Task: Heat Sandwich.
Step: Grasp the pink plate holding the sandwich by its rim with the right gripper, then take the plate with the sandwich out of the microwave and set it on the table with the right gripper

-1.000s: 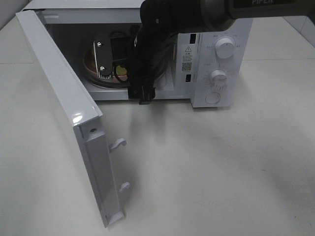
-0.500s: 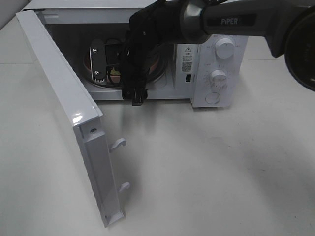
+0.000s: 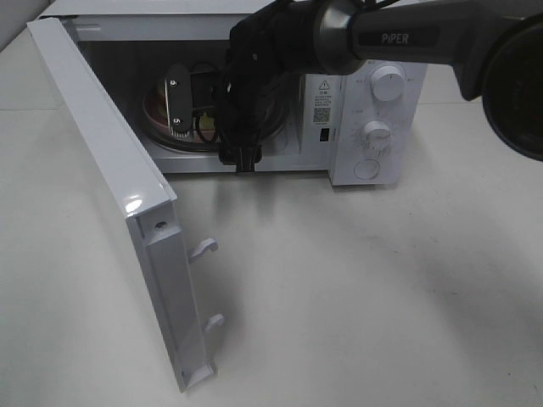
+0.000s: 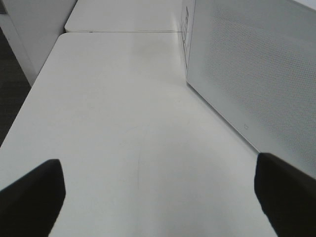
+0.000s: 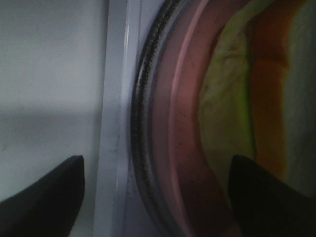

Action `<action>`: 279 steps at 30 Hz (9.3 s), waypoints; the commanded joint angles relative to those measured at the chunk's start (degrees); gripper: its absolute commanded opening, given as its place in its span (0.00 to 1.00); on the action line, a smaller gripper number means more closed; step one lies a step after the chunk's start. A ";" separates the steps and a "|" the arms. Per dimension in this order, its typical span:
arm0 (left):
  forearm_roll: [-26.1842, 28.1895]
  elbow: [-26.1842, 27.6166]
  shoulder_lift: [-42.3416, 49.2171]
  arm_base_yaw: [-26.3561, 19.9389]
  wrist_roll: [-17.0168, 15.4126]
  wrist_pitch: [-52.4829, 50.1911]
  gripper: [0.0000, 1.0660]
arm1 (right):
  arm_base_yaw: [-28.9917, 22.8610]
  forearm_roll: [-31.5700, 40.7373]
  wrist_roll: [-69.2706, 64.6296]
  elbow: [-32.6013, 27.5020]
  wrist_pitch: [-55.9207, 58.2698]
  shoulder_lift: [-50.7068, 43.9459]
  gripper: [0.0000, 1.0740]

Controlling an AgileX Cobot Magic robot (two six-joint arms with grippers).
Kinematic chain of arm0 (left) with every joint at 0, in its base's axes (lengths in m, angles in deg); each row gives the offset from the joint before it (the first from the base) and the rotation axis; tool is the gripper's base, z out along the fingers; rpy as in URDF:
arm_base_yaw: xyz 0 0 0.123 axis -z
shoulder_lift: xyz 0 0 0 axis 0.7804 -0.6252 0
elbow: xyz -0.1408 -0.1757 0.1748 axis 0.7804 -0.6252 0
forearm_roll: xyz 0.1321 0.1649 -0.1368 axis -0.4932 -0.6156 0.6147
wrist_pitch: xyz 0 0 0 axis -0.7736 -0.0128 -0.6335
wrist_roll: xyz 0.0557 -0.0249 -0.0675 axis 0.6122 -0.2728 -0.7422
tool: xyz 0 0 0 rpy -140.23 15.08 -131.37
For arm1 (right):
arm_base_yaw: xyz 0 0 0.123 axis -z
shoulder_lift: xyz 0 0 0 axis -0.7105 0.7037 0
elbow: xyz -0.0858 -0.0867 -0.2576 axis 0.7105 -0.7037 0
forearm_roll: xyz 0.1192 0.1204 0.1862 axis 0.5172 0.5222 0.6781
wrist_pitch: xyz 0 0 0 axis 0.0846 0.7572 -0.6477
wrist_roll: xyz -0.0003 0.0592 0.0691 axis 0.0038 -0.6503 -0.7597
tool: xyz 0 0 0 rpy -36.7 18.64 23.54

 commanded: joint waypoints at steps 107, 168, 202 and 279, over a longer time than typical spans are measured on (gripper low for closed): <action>0.23 -0.17 1.26 -0.17 -0.40 -0.29 0.92 | 0.97 17.13 36.04 -54.14 -9.17 -42.97 0.00; 0.23 -0.17 1.26 -0.17 -0.40 -0.29 0.92 | 0.97 -12.61 -12.95 -75.97 7.05 -74.60 0.00; 0.23 -0.17 1.26 -0.17 -0.40 -0.29 0.92 | 0.97 -28.13 -63.60 -75.97 26.18 -74.03 0.00; 0.23 -0.17 1.26 -0.17 -0.40 -0.29 0.92 | 19.08 -46.41 -108.06 -68.35 3.09 -28.65 0.00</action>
